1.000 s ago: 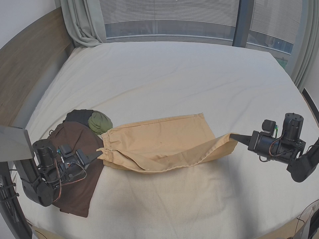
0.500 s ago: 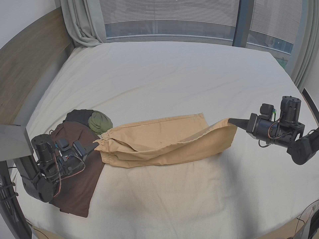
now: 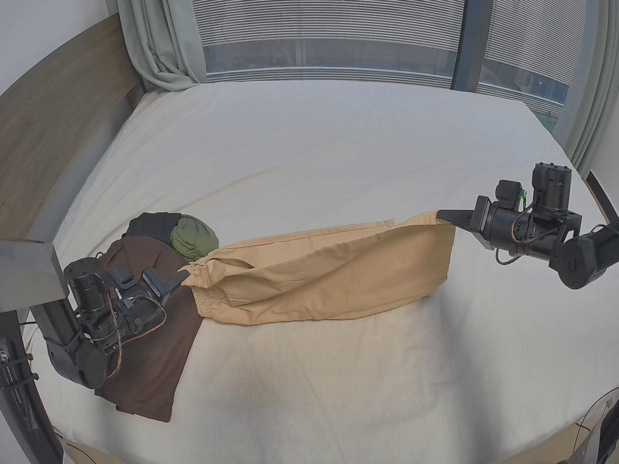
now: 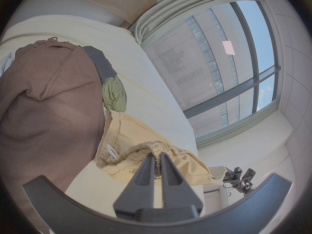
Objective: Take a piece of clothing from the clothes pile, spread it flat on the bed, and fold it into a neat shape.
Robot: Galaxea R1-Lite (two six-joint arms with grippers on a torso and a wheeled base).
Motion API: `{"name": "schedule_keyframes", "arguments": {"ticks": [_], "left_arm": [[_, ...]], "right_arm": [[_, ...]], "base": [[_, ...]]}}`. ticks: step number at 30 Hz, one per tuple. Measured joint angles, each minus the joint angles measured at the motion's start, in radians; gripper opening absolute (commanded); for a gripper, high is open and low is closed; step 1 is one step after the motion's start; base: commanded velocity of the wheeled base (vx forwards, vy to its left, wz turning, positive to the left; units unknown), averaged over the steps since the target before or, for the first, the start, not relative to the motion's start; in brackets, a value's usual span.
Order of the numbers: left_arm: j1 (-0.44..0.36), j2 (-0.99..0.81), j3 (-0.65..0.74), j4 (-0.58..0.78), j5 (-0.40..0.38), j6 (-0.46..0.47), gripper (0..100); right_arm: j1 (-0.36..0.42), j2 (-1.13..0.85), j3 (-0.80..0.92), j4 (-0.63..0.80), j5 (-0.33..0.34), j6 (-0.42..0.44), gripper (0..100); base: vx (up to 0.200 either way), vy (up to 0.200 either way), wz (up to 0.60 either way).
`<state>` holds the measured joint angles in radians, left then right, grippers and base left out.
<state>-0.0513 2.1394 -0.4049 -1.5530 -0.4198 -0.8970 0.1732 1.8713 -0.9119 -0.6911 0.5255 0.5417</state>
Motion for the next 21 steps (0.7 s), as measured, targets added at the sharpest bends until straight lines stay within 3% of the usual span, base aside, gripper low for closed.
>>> {"name": "schedule_keyframes", "arguments": {"ticks": [21], "left_arm": [[-0.008,0.037,-0.054,0.0,0.055,-0.001,0]], "right_arm": [[-0.003,0.17,-0.245,0.09,-0.006,0.009,0]], "base": [[0.0,0.0,0.0]]}}
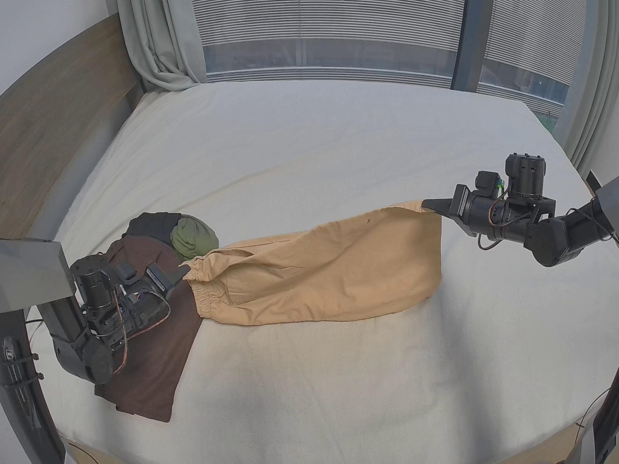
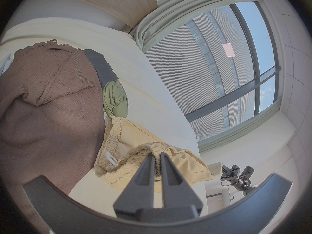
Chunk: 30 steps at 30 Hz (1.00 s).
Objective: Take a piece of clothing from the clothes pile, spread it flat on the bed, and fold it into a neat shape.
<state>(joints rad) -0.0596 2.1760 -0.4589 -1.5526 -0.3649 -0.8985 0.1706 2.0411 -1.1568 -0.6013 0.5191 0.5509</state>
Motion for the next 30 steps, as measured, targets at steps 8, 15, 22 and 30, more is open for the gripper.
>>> {"name": "schedule_keyframes", "arguments": {"ticks": [8,15,22,30], "left_arm": [[0.0,0.034,-0.04,0.0,0.015,-0.001,0],[0.0,0.072,-0.098,0.0,0.017,-0.019,0],[0.021,0.111,-0.137,0.0,0.017,-0.022,0],[0.036,0.13,-0.173,0.0,0.016,-0.024,0]], "right_arm": [[0.0,0.059,-0.097,0.012,-0.001,0.019,0],[-0.002,0.125,-0.19,0.021,-0.001,0.021,0],[-0.003,0.204,-0.266,0.031,-0.001,0.021,0],[-0.003,0.287,-0.344,0.033,-0.011,0.023,0]], "base": [[0.0,0.0,0.0],[0.0,0.0,0.0],[0.0,0.0,0.0],[0.0,0.0,0.0]]}}
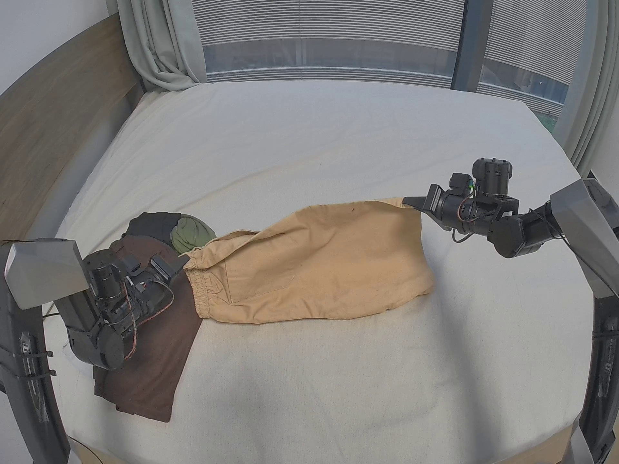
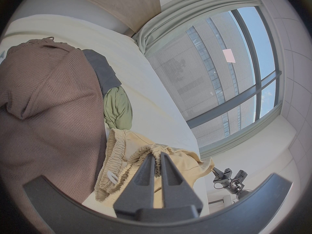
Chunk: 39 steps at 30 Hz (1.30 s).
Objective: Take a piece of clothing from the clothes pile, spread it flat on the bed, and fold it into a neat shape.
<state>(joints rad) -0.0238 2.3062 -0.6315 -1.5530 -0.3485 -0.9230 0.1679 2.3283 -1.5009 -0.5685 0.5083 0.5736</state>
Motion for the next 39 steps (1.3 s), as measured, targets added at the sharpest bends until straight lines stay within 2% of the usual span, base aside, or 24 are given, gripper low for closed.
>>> {"name": "schedule_keyframes", "arguments": {"ticks": [18,19,20,26,32,39], "left_arm": [[0.0,0.063,-0.074,0.0,-0.001,0.003,0],[0.001,0.066,-0.078,0.0,-0.001,0.002,100],[0.002,0.068,-0.082,0.0,-0.001,0.002,100],[0.005,0.075,-0.099,0.0,0.0,0.001,100],[0.012,0.072,-0.104,0.0,0.008,0.01,100],[0.005,0.049,-0.093,0.0,0.023,0.009,100]], "right_arm": [[-0.003,0.079,-0.07,-0.004,-0.002,0.001,0],[-0.003,0.081,-0.076,-0.004,-0.002,0.001,0],[-0.003,0.083,-0.081,-0.004,-0.002,0.001,100],[-0.001,0.098,-0.111,-0.007,-0.006,0.01,100],[-0.002,0.113,-0.114,-0.028,-0.037,0.018,100],[0.001,0.064,-0.002,-0.064,-0.038,0.011,100]], "base": [[0.0,0.0,0.0],[0.0,0.0,0.0],[0.0,0.0,0.0],[0.0,0.0,0.0],[0.0,0.0,0.0],[0.0,0.0,0.0]]}}
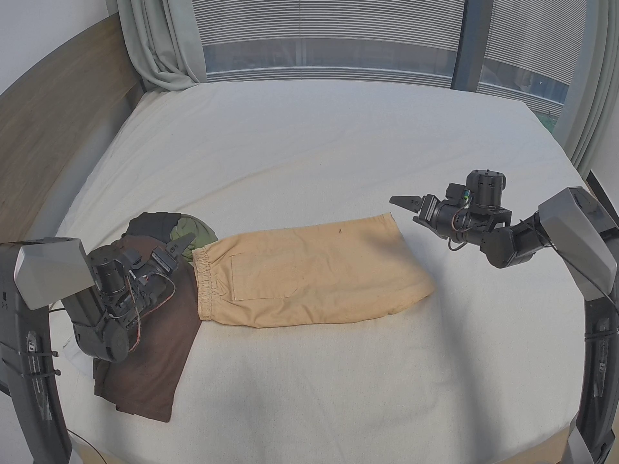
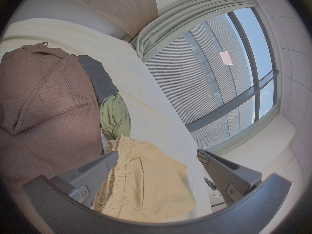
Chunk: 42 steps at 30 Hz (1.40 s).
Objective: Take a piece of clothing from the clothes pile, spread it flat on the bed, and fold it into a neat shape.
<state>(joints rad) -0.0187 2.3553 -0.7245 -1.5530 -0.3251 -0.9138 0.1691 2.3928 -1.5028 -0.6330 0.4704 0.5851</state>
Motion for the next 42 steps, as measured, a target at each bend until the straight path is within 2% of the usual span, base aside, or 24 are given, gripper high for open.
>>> {"name": "schedule_keyframes", "arguments": {"ticks": [14,22,33,42], "left_arm": [[-0.059,-0.12,0.1,0.0,-0.033,0.004,100],[-0.098,-0.153,0.153,0.001,-0.044,0.136,100],[-0.124,-0.147,0.177,0.001,-0.036,0.216,100],[-0.124,-0.119,0.178,0.0,-0.023,0.327,100]], "right_arm": [[0.029,-0.21,0.442,-0.141,0.0,-0.009,100],[0.051,-0.275,0.664,-0.331,0.003,0.003,100],[0.078,-0.231,0.787,-0.525,0.004,0.063,100],[0.104,-0.159,0.803,-0.547,0.002,0.064,100]], "base": [[0.0,0.0,0.0],[0.0,0.0,0.0],[0.0,0.0,0.0],[0.0,0.0,0.0]]}}
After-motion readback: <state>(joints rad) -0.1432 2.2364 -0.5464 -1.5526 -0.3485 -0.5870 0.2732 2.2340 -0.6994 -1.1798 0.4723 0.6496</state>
